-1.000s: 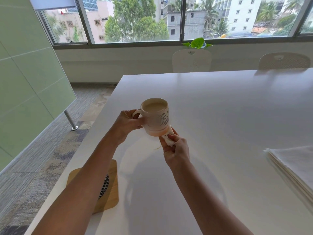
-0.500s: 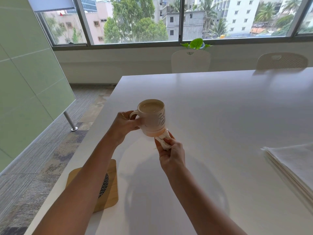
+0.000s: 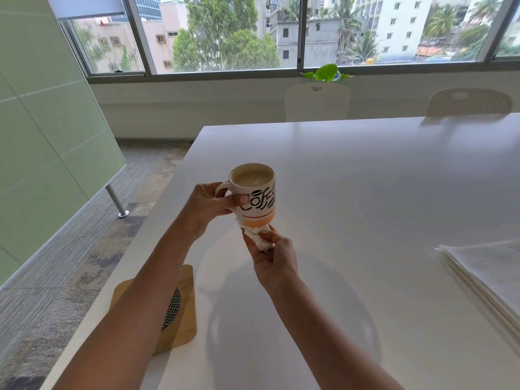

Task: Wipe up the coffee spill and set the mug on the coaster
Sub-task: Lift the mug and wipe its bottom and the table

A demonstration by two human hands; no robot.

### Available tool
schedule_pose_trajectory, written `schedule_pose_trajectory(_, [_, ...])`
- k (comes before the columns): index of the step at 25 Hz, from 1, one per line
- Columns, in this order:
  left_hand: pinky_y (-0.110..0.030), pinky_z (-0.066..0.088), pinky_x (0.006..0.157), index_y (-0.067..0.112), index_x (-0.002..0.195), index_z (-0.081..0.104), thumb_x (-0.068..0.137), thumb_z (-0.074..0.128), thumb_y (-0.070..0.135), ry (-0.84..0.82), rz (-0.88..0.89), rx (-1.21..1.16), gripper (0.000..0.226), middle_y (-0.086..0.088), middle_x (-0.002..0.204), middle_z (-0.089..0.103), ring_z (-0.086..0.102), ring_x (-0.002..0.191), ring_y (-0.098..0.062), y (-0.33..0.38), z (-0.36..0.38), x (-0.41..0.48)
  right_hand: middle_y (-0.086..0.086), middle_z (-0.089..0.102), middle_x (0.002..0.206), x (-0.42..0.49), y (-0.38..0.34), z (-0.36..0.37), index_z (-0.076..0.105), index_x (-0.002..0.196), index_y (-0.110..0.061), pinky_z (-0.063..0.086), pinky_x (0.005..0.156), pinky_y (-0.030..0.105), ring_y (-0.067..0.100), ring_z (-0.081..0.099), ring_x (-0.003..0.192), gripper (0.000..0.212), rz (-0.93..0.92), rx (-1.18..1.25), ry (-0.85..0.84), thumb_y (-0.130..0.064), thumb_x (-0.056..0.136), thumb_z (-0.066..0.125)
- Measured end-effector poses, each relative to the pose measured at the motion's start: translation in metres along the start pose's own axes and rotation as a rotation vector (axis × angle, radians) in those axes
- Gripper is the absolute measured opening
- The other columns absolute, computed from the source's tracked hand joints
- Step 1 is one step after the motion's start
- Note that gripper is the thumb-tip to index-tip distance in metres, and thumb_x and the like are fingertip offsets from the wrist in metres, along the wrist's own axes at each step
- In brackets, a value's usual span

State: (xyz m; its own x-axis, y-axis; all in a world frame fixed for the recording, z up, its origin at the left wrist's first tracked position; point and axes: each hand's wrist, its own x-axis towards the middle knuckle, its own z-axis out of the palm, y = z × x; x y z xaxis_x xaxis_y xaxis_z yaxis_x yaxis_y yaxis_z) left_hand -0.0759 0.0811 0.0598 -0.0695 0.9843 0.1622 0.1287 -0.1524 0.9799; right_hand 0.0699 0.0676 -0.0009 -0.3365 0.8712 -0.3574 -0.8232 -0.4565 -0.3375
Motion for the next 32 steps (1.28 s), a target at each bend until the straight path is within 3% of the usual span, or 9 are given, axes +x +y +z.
schedule_pose_trajectory(4, [-0.028, 0.061, 0.068, 0.021, 0.071, 0.075, 0.080, 0.072, -0.002, 0.003, 0.009, -0.012, 0.025, 0.001, 0.084, 0.079, 0.075, 0.088, -0.020, -0.003, -0.002, -0.001, 0.026, 0.065, 0.114, 0.003, -0.010, 0.001, 0.062, 0.109, 0.007, 0.058, 0.081, 0.041, 0.038, 0.063, 0.109, 0.030, 0.005, 0.007, -0.002, 0.011, 0.089, 0.039])
schedule_pose_trajectory(9, [-0.033, 0.062, 0.074, 0.026, 0.065, 0.075, 0.079, 0.073, -0.001, -0.010, 0.011, -0.006, 0.030, 0.000, 0.085, 0.079, 0.075, 0.090, -0.023, -0.004, -0.002, 0.001, 0.023, 0.067, 0.101, 0.008, -0.023, 0.002, 0.064, 0.102, 0.006, 0.059, 0.072, 0.043, 0.034, 0.065, 0.095, 0.027, 0.011, 0.053, 0.038, 0.012, 0.089, 0.041])
schedule_pose_trajectory(12, [-0.038, 0.062, 0.078, 0.019, 0.070, 0.074, 0.077, 0.076, 0.003, 0.011, 0.010, -0.006, 0.018, -0.002, 0.085, 0.078, 0.075, 0.091, -0.025, -0.005, -0.004, 0.003, 0.024, 0.066, 0.102, 0.011, -0.033, -0.001, 0.062, 0.104, 0.006, 0.058, 0.071, 0.044, 0.036, 0.065, 0.094, 0.028, -0.012, 0.068, 0.066, 0.012, 0.089, 0.040])
schedule_pose_trajectory(14, [-0.042, 0.062, 0.081, 0.023, 0.063, 0.073, 0.068, 0.083, 0.018, 0.023, 0.004, -0.017, 0.012, -0.002, 0.083, 0.078, 0.075, 0.090, -0.025, -0.006, -0.007, 0.002, 0.026, 0.065, 0.107, 0.013, -0.042, -0.003, 0.062, 0.108, 0.008, 0.058, 0.073, 0.046, 0.038, 0.065, 0.099, 0.030, -0.037, 0.064, 0.064, 0.012, 0.088, 0.040])
schedule_pose_trajectory(17, [-0.036, 0.062, 0.077, 0.024, 0.059, 0.073, 0.039, 0.093, 0.046, 0.037, 0.007, -0.027, 0.036, -0.001, 0.081, 0.078, 0.075, 0.089, -0.023, -0.006, -0.013, 0.002, 0.030, 0.062, 0.119, 0.019, -0.057, -0.006, 0.059, 0.114, 0.010, 0.056, 0.083, 0.047, 0.043, 0.061, 0.112, 0.032, -0.089, 0.108, 0.050, 0.012, 0.089, 0.040])
schedule_pose_trajectory(19, [-0.035, 0.062, 0.076, 0.024, 0.061, 0.074, 0.032, 0.094, 0.051, 0.053, 0.006, -0.027, 0.044, -0.001, 0.081, 0.078, 0.075, 0.089, -0.023, -0.010, -0.018, 0.002, 0.030, 0.062, 0.119, 0.025, -0.066, -0.005, 0.059, 0.115, 0.011, 0.055, 0.090, 0.044, 0.042, 0.062, 0.112, 0.033, -0.140, 0.091, 0.027, 0.013, 0.088, 0.040])
schedule_pose_trajectory(22, [-0.040, 0.061, 0.081, 0.025, 0.060, 0.074, 0.034, 0.095, 0.048, 0.066, -0.008, -0.021, 0.040, 0.000, 0.080, 0.078, 0.075, 0.088, -0.023, -0.016, -0.025, 0.000, 0.020, 0.070, 0.108, 0.036, -0.072, -0.008, 0.067, 0.112, 0.004, 0.059, 0.084, 0.037, 0.032, 0.068, 0.099, 0.037, -0.295, -0.361, 0.025, 0.013, 0.086, 0.042])
schedule_pose_trajectory(27, [-0.033, 0.062, 0.074, 0.027, 0.061, 0.075, 0.029, 0.093, 0.056, 0.067, -0.003, -0.025, 0.047, 0.002, 0.080, 0.078, 0.076, 0.087, -0.019, -0.020, -0.033, -0.002, 0.007, 0.070, 0.117, 0.058, -0.063, -0.021, 0.072, 0.111, -0.011, 0.050, 0.091, 0.031, 0.026, 0.065, 0.106, 0.043, -0.858, -1.731, -0.025, 0.007, 0.081, 0.047])
schedule_pose_trajectory(32, [-0.032, 0.062, 0.073, 0.027, 0.058, 0.073, 0.030, 0.093, 0.056, 0.069, 0.024, -0.034, 0.044, 0.003, 0.080, 0.078, 0.076, 0.087, -0.019, -0.020, -0.035, -0.002, 0.013, 0.060, 0.130, 0.071, -0.044, -0.033, 0.060, 0.123, -0.007, 0.049, 0.095, 0.037, 0.034, 0.050, 0.124, 0.049, -0.785, -2.308, -0.200, 0.010, 0.079, 0.045])
